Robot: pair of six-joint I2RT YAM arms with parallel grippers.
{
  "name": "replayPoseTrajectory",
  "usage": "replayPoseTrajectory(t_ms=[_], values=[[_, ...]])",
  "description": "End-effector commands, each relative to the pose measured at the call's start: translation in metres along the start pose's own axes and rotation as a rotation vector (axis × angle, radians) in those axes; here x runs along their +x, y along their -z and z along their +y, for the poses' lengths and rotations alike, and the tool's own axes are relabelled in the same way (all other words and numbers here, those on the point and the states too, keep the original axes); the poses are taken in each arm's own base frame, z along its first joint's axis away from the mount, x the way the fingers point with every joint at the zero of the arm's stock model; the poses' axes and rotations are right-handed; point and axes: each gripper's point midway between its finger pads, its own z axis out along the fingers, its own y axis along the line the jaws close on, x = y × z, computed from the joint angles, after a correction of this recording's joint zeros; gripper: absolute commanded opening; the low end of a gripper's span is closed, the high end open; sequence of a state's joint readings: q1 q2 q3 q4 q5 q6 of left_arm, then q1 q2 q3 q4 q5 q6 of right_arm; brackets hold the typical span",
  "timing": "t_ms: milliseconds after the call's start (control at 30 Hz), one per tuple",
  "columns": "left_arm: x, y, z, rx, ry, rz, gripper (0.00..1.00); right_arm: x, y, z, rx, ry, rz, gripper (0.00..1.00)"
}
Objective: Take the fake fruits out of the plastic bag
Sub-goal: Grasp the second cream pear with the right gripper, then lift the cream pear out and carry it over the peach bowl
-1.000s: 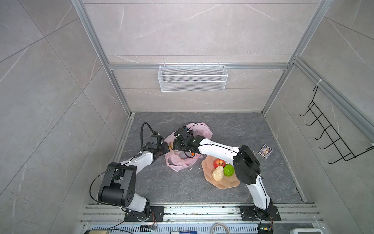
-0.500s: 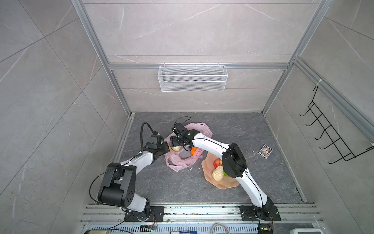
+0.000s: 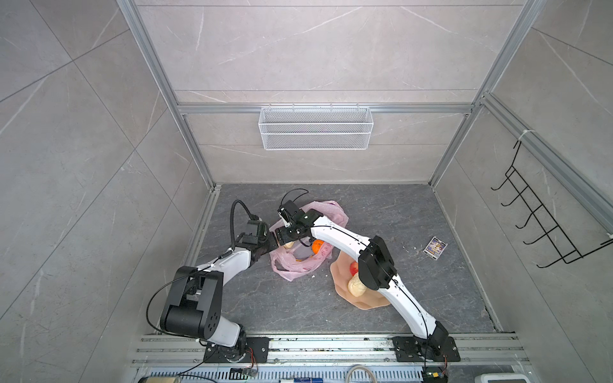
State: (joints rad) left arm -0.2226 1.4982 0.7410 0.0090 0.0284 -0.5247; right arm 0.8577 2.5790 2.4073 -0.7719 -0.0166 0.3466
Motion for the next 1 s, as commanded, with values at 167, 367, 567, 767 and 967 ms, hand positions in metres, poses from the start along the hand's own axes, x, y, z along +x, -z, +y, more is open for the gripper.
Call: replayPoseTrajectory(t_ms=[167, 367, 567, 767, 967], values=[[-0.015, 0.009, -0.008, 0.024, 0.006, -0.058, 0.0, 0.014, -0.017, -0.003, 0.026, 0.039, 0.079, 0.77], [-0.015, 0.008, -0.007, 0.022, 0.004, -0.056, 0.0, 0.005, -0.003, 0.002, 0.008, 0.029, 0.052, 0.68], [-0.014, 0.007, -0.007, 0.019, 0.005, -0.05, 0.0, -0.008, 0.026, 0.008, -0.018, 0.024, -0.016, 0.66], [-0.014, 0.007, -0.007, 0.019, 0.002, -0.049, 0.0, -0.017, 0.054, 0.014, -0.065, 0.012, -0.111, 0.65], [-0.014, 0.006, -0.006, 0.015, 0.005, -0.05, 0.0, -0.011, 0.075, 0.013, -0.106, -0.002, -0.21, 0.65]])
